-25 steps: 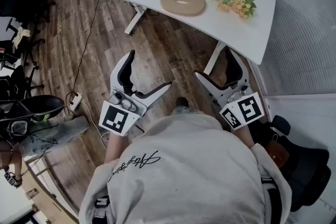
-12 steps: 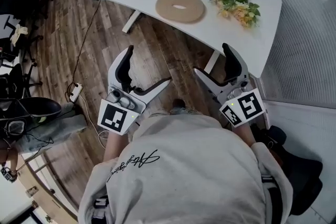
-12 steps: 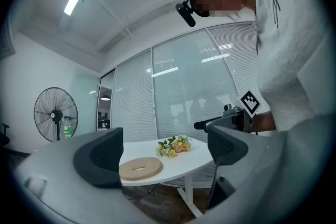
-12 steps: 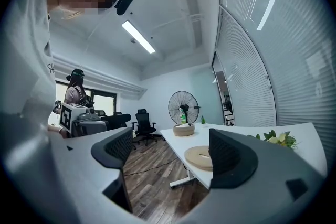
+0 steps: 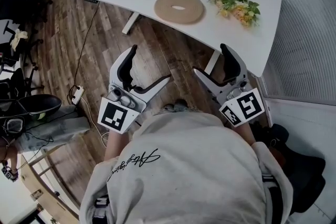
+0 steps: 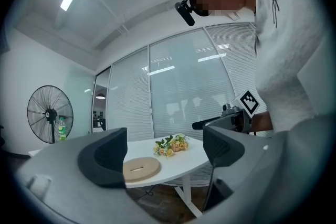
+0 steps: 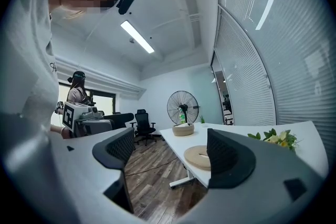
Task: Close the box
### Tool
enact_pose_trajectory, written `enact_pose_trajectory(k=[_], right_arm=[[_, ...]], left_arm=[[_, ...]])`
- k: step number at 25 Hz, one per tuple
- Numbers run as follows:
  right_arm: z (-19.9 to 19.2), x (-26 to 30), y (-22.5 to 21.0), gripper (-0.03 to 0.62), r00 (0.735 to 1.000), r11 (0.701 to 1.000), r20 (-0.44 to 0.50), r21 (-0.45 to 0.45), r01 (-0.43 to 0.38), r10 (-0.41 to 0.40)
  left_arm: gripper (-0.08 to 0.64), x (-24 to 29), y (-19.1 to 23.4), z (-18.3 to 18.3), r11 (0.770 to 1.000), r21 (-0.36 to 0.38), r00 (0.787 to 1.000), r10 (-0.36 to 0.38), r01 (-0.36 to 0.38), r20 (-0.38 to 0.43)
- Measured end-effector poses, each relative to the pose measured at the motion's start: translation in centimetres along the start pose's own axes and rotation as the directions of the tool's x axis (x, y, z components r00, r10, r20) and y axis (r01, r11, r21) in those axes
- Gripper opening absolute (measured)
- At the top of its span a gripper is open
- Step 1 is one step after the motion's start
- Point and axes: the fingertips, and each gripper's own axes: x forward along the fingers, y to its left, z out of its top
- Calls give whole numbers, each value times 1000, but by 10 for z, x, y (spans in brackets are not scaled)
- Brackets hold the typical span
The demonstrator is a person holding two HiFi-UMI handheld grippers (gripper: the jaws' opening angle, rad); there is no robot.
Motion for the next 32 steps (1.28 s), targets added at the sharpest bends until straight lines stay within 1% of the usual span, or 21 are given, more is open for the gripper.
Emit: enact_pose_trajectory(k=[3, 6, 12, 18, 21, 26, 32], right_arm=[[0, 1, 0, 417, 1000, 1000, 0, 0, -2, 2], [1, 3, -3, 416, 1000, 1000, 2, -10, -12, 12], [-7, 8, -17, 407, 999, 999, -11, 7, -32, 32], [-17, 24, -10, 405, 996, 997, -43, 12, -75, 76], [-17, 37, -19, 405, 996, 997, -40, 10, -78, 78], [-16, 58, -38, 403, 998, 998, -37, -3, -55, 55], [-9, 93, -73, 403, 999, 1000, -30, -13, 13, -13]], left_arm=[[439, -2, -2, -5, 1000, -7, 1000, -1, 0, -15], [439, 0, 2, -10, 1000, -9, 999, 14, -14, -30], [439, 13, 10, -11, 999, 6, 999, 50, -50, -7], [439, 6, 14, -26, 997, -35, 997, 59, -61, -54], [439, 15, 27, -29, 997, -35, 996, 71, -73, -44], [439, 39, 47, -36, 999, -20, 999, 33, -34, -44], [439, 75, 89, -38, 1000, -16, 999, -23, 23, -21]])
